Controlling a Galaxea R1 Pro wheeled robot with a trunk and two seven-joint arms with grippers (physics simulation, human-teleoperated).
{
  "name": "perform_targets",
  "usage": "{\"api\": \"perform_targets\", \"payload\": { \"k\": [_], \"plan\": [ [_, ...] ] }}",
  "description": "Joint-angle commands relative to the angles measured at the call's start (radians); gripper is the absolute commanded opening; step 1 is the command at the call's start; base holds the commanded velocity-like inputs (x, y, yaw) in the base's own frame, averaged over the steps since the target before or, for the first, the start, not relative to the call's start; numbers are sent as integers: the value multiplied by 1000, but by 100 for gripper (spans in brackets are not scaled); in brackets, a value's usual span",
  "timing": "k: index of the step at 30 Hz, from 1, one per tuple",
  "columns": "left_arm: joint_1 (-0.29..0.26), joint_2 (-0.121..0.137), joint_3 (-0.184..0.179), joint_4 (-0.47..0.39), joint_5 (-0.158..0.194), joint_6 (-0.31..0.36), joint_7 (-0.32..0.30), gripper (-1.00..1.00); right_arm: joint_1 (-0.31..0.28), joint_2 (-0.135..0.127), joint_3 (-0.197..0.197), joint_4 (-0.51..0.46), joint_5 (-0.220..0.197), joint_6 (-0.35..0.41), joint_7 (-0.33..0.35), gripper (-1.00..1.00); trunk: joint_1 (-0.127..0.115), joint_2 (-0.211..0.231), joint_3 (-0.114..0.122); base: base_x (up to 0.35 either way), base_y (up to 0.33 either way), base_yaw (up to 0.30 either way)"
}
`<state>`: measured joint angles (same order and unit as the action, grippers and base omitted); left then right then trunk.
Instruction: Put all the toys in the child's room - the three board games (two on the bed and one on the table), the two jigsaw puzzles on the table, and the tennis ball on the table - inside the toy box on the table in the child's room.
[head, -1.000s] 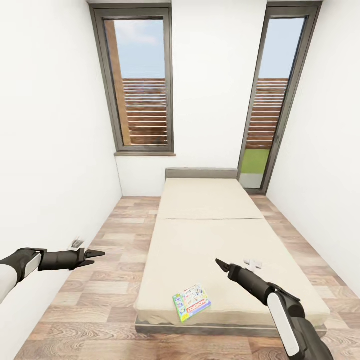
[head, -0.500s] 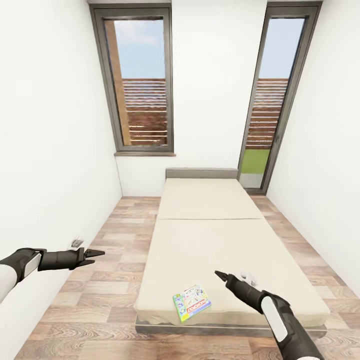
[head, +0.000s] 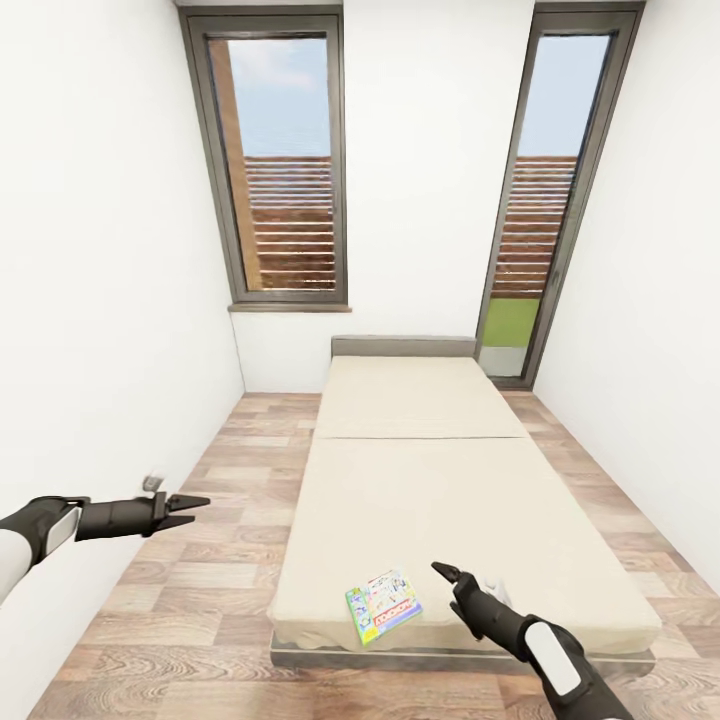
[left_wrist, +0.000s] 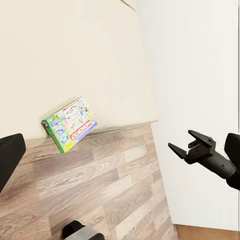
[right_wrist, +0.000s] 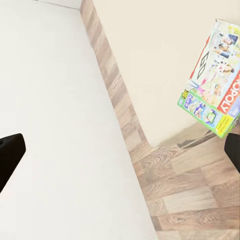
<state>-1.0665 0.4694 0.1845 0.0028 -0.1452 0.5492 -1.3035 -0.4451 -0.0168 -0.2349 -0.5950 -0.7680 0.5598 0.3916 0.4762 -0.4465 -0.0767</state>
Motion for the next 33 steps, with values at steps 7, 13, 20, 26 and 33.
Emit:
{"api": "perform_targets", "payload": {
  "k": [7,13,20,26,33],
  "plan": [
    [-1,3,9,0,-10,14,-29,100,1,4,-2,10,-15,6,1,100,28,-51,-24,0,0,0],
    [-1,3,9,0,-10,16,-35,100,2,2,3,11,-19,12,3,100,51,-93,-43,0,0,0],
    [-1,-1,8,0,-10,19,-36,100,4,8,2,14,-21,9,0,100,77,-142,-65,0,0,0],
    [-1,-2,8,0,-10,20,-36,100,5,10,0,33,-21,3,-3,100,100,-184,-84,0,0,0],
    [-1,-2,7,0,-10,20,-36,100,4,11,-15,174,-24,-41,-1,100,127,-233,-106,0,0,0]
  ]
}}
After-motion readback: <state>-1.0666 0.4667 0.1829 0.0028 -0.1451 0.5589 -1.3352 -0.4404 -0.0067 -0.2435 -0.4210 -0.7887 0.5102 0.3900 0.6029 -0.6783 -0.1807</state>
